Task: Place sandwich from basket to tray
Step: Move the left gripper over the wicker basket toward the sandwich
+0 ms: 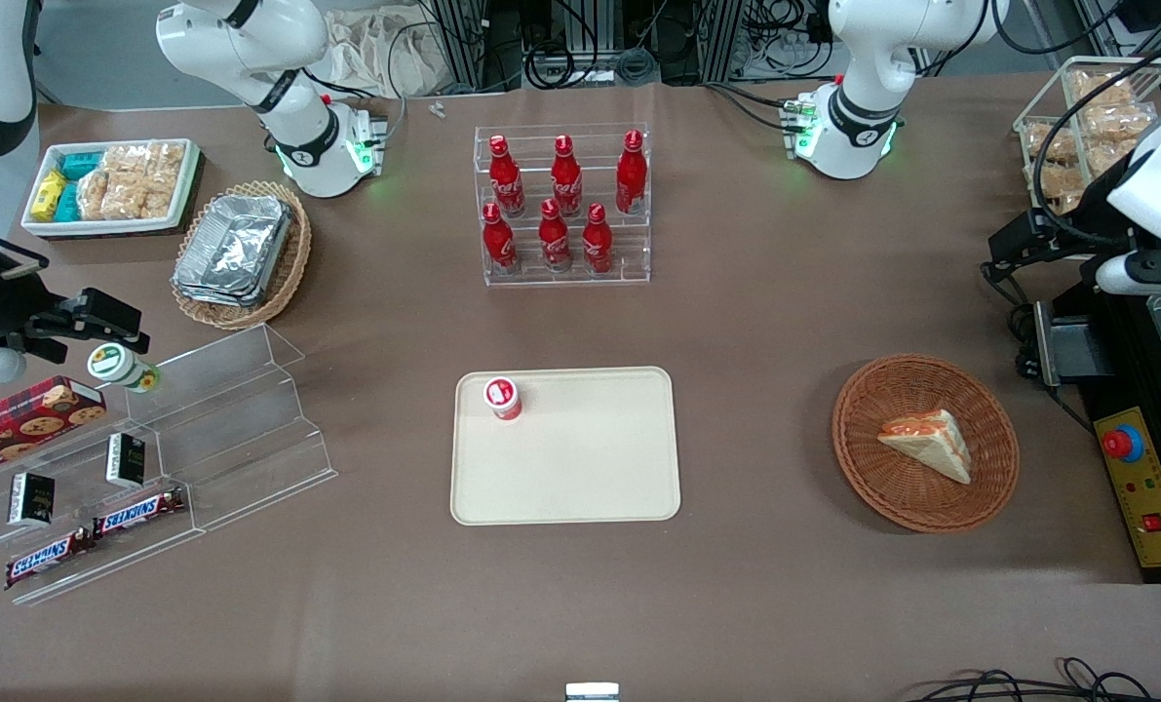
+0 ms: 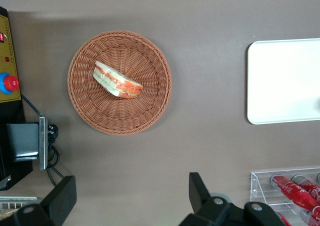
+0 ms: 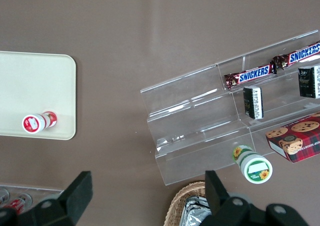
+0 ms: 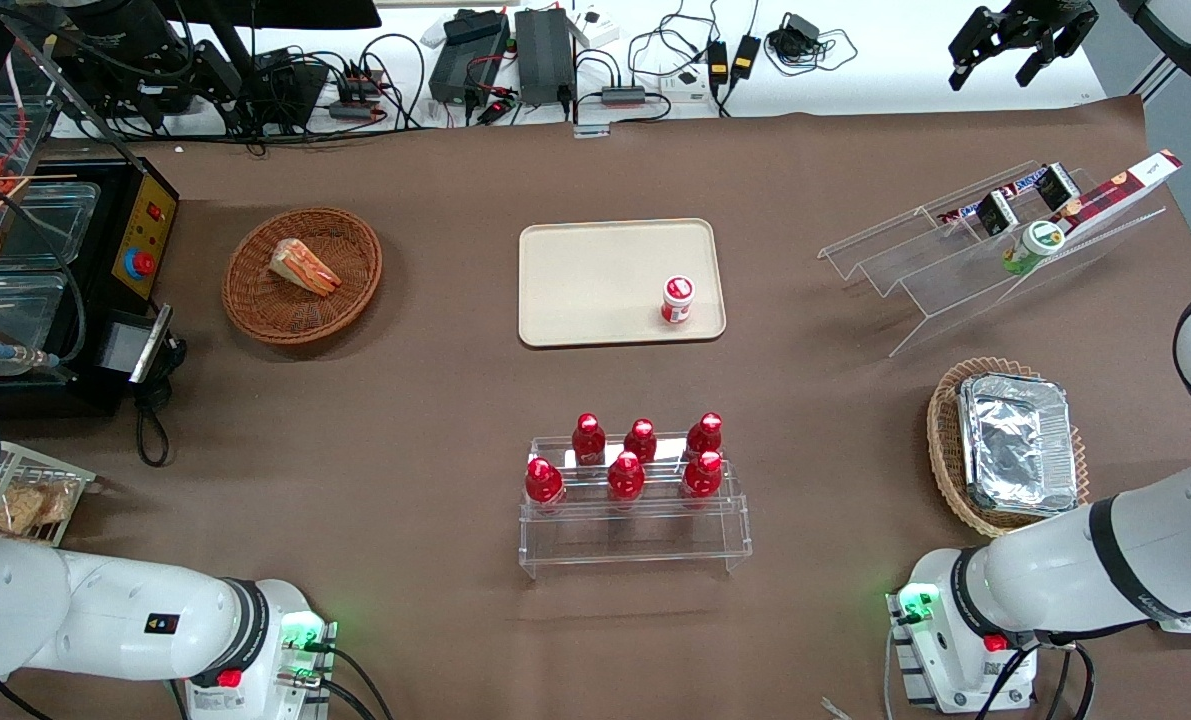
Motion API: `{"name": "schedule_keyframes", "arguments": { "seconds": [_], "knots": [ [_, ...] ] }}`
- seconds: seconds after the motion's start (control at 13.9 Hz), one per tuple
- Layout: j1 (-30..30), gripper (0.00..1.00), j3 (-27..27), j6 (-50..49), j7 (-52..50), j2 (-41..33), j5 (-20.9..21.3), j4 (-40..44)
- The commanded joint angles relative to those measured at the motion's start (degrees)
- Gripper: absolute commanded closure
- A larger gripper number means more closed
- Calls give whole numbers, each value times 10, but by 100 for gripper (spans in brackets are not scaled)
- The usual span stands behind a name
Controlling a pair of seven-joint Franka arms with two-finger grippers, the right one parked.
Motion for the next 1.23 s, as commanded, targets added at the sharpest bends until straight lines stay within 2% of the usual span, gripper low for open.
{"name": "schedule_keyframes", "arguments": {
  "seconds": [0.0, 0.36, 0.5, 0.79, 1.01, 1.15],
  "knots": [
    [-6, 0, 4, -5, -16, -5, 12, 4],
    [-1, 0, 9, -6, -6, 2, 15, 2],
    [1, 0, 16, -10, -24, 12, 4, -3],
    [17, 0, 26, -1, -164, 62, 11, -11],
    [15, 0, 24, 45, -334, 115, 25, -18],
    [18, 0, 26, 117, -343, 121, 19, -74]
  ]
}}
